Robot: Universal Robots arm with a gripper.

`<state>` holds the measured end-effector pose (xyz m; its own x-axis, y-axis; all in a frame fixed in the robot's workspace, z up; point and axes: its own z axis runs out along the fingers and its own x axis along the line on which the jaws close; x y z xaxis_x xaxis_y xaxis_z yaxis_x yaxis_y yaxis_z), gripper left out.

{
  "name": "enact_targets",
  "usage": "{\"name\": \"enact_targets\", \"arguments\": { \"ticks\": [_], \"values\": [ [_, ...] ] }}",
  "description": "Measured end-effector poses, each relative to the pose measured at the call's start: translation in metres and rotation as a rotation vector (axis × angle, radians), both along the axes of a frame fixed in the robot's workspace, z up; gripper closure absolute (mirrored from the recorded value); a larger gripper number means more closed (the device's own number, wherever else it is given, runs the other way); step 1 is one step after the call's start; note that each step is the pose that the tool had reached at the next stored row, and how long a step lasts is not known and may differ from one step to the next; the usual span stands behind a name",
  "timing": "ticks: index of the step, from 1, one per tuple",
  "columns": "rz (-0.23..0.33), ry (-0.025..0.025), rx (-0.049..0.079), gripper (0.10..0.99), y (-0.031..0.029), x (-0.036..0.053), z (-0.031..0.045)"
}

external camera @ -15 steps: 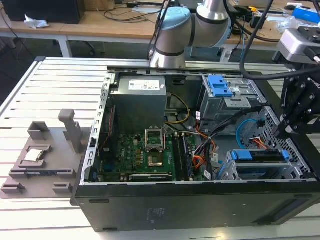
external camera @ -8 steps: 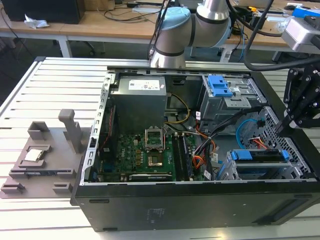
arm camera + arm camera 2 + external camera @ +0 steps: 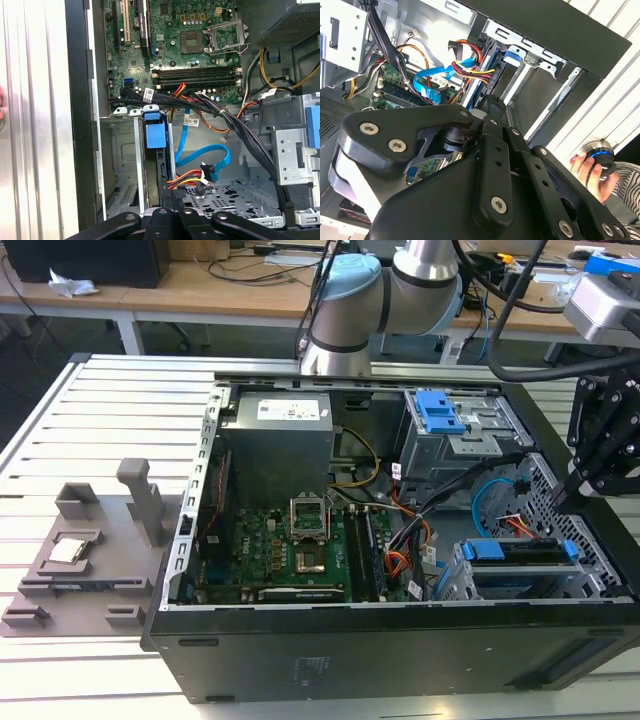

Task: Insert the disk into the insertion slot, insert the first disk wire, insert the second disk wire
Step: 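Insert the second disk wire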

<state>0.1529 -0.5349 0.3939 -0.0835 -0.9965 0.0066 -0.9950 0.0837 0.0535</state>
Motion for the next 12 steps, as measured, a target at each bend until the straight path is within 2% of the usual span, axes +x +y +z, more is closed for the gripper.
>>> {"name": "enact_targets", "arguments": {
  "ticks": [4,6,7,8,9,10,12],
  "values": [
    [0.0,0.0,0.0,0.973,0.0,0.0,0.0002],
    [0.0,0.0,0.0,0.851,0.0,0.0,0.0002],
    [0.0,0.0,0.0,0.851,0.0,0.0,0.0002],
    [0.0,0.0,0.0,0.784,0.0,0.0,0.0002],
    [0.0,0.0,0.0,0.784,0.0,0.0,0.0003],
    [0.001,0.0,-0.001,0.784,0.0012,0.0,0.0005],
    [0.012,0.0,0.0,0.784,0.0114,0.0,-0.0006]
  ]
}}
